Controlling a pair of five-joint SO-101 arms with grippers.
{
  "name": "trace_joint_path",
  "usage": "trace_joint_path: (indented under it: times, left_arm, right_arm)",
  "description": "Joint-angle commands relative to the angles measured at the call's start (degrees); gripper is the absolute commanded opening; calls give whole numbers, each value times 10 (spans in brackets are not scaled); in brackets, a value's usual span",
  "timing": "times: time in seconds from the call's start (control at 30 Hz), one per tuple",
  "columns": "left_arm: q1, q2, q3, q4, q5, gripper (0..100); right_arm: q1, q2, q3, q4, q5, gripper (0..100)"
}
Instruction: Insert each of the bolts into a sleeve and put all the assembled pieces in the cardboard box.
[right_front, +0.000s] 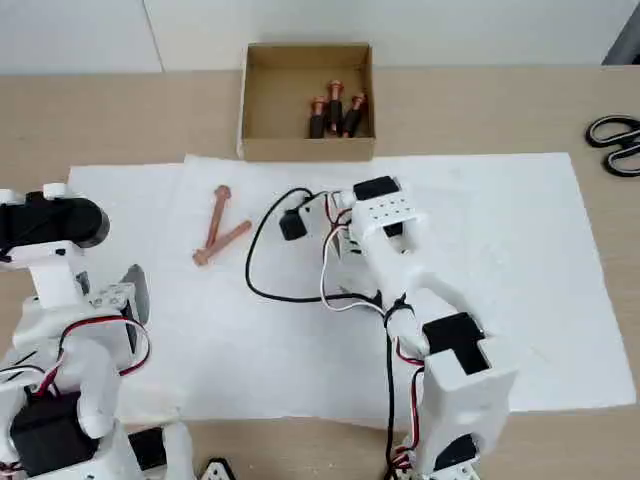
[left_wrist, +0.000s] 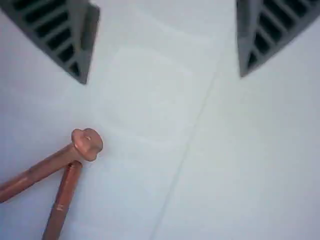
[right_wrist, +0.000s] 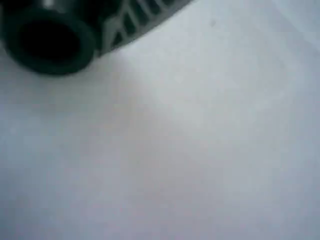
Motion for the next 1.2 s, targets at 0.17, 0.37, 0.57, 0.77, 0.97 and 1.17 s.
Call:
trace_joint_path:
  times: [0.17,0.37,0.57,0.77,0.97,1.17]
  left_arm:
    - [-4,0,-3,0,2,185]
    - [-2,40,-5,1,-6,187]
    - [11,270,-66,0,-36,186]
    - [113,534,-254,18,-47,185]
    - [176,790,-451,21,-44,185]
    - [171,982,-657,58,-44,185]
  right_arm:
    - [43,-73,-76,102,2,9]
    - [50,-179,-121,145,-29,7]
    - [50,-218,-120,145,-90,6]
    - [50,-218,-120,144,-120,7]
    - [51,-218,-120,144,-120,7]
    - [51,-218,-120,144,-120,7]
